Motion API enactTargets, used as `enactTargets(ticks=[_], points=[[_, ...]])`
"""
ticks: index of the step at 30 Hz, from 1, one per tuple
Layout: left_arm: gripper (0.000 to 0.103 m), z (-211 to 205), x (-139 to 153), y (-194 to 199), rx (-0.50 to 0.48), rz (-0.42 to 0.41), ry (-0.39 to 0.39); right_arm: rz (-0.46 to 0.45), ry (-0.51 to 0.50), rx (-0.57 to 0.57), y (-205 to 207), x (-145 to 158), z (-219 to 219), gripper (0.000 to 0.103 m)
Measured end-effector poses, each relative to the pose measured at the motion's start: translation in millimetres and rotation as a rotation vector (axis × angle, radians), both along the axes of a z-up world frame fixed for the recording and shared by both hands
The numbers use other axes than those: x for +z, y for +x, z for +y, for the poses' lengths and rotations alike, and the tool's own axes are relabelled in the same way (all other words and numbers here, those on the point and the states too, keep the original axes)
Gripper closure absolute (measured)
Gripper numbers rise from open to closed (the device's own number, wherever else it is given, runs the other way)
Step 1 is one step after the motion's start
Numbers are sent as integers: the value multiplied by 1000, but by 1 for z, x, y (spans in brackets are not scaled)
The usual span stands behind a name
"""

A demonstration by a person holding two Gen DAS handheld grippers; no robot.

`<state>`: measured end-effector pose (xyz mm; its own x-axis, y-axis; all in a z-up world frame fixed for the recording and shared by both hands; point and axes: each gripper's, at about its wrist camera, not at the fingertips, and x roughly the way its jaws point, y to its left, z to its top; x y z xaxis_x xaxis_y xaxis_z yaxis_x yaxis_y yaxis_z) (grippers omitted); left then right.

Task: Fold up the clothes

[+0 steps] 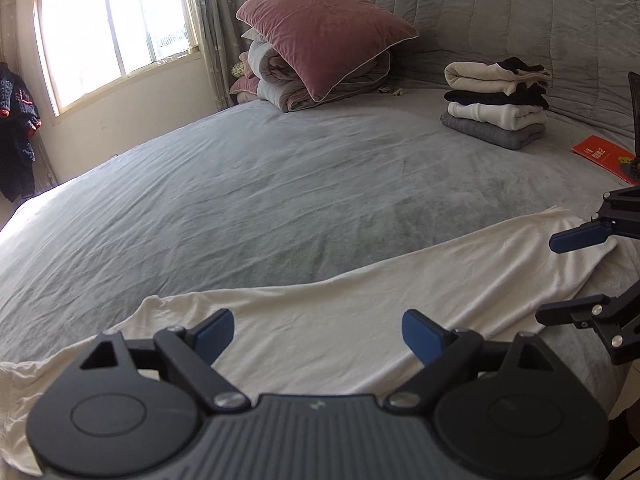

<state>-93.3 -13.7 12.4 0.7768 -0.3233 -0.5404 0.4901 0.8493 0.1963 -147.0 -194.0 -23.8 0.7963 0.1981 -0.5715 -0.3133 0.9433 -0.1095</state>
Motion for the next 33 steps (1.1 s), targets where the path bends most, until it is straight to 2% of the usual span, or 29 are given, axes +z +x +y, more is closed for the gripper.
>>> enactTargets(ticks=[6, 11, 14, 17, 19, 22, 26, 30, 33], points=[[11, -8, -5, -21, -23, -52, -6, -16, -7, -14, -2, 0, -1, 33], [12, -16, -11, -41, -74, -132, 4, -3, 12, -20, -5, -2, -8, 36], [12, -16, -14, -47, -94, -138, 12, 3, 17, -19, -6, -1, -11, 41], [14, -11, -15, -52, -97, -145, 4, -4, 9, -22, -7, 1, -16, 52], [16, -6, -15, -54, -98, -140, -9, 2, 17, -24, -7, 3, -22, 64], [20, 0, -14, -57, -103, -125, -27, 20, 39, -26, -7, 5, -29, 74], [28, 2, -15, -63, -141, -90, -45, 43, 69, -21, -8, 5, -36, 77], [43, -4, -18, -71, -242, -31, -62, 59, 64, 4, -9, 4, -38, 77], [44, -11, -22, -80, -332, -8, -64, 71, 53, 26, -9, 0, -36, 77]])
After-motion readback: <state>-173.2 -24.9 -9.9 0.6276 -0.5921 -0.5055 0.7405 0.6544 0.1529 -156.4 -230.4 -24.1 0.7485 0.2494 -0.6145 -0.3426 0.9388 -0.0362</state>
